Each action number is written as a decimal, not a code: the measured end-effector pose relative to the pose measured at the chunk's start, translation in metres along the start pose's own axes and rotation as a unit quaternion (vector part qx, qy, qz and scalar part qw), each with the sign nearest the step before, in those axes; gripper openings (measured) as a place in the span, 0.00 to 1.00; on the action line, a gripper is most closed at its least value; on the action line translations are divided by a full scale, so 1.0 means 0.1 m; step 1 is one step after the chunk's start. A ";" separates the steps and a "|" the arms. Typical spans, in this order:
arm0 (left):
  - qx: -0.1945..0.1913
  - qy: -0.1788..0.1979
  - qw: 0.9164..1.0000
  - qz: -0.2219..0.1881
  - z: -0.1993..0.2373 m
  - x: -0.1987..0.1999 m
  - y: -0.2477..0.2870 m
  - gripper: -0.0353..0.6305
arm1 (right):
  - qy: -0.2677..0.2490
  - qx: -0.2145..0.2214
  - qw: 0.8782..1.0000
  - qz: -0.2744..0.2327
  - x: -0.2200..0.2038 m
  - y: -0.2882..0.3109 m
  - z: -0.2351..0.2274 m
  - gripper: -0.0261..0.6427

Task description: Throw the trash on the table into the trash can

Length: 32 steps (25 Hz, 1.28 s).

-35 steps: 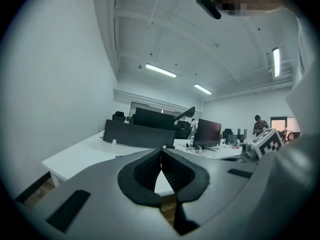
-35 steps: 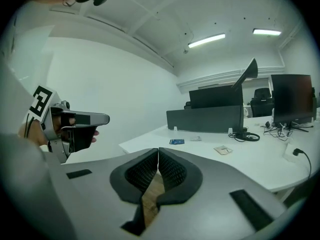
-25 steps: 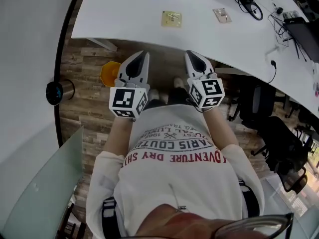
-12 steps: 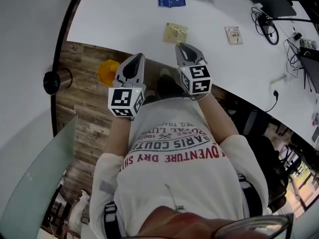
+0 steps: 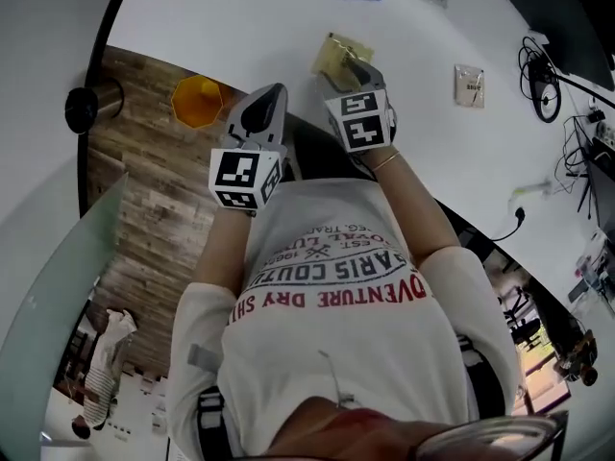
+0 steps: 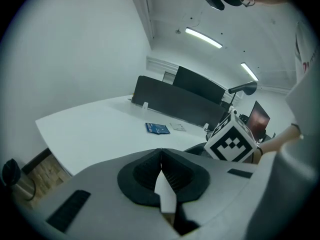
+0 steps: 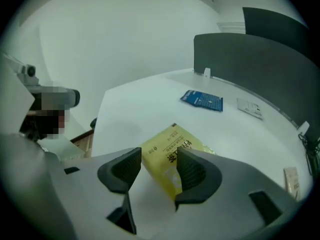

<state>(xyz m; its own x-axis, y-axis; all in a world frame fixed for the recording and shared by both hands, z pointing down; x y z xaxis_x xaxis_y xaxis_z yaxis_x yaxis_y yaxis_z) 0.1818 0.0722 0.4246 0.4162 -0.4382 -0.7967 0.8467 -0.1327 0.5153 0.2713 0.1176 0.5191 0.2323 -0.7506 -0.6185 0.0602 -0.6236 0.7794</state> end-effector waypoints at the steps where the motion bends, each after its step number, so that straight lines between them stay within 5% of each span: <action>1: 0.001 -0.001 1.000 0.003 0.00 -0.02 0.02 0.09 | -0.010 -0.002 1.000 0.008 -0.04 0.04 0.00 0.37; 5: -0.004 0.002 1.000 0.008 0.01 -0.04 0.06 0.09 | -0.017 -0.003 1.000 0.004 -0.07 0.07 0.00 0.36; 7: -0.004 0.004 1.000 0.008 0.01 -0.03 0.04 0.09 | -0.011 0.008 1.000 0.011 -0.09 0.06 0.04 0.13; 8: -0.002 0.003 1.000 0.007 0.01 -0.03 0.02 0.09 | -0.012 0.013 1.000 0.015 -0.10 0.06 0.06 0.10; 16: 0.029 -0.014 0.999 -0.024 0.25 0.09 -0.32 0.09 | -0.051 0.034 0.998 -0.017 0.27 -0.08 0.40 0.09; 21: 0.093 -0.046 0.993 -0.063 0.74 0.14 -0.81 0.09 | -0.106 0.118 0.986 -0.042 0.73 0.02 1.15 0.09; 26: 0.176 -0.102 0.975 -0.086 1.50 -0.13 -1.54 0.09 | -0.179 0.202 0.962 -0.045 1.04 0.33 2.29 0.09; 32: 0.284 -0.200 0.933 -0.092 2.34 -0.81 -2.34 0.09 | -0.253 0.293 0.922 0.007 0.95 0.89 3.57 0.09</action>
<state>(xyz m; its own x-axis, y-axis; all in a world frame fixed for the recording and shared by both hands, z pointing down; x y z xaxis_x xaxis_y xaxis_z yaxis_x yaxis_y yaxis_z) -0.1271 -0.0690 0.4422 0.0274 -0.6425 -0.7658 0.5317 -0.6393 0.5554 -0.0481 -0.0869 0.4941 -0.2627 -0.6720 -0.6924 -0.5093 -0.5129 0.6910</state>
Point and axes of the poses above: the fingertips, and each gripper's own axes: y forward along the fingers, z to its left, x out of its top, the point moved 1 cm from there along -y, backward along the fingers, and after that the axes turned 2 degrees about -y, right-handed, at the moved point
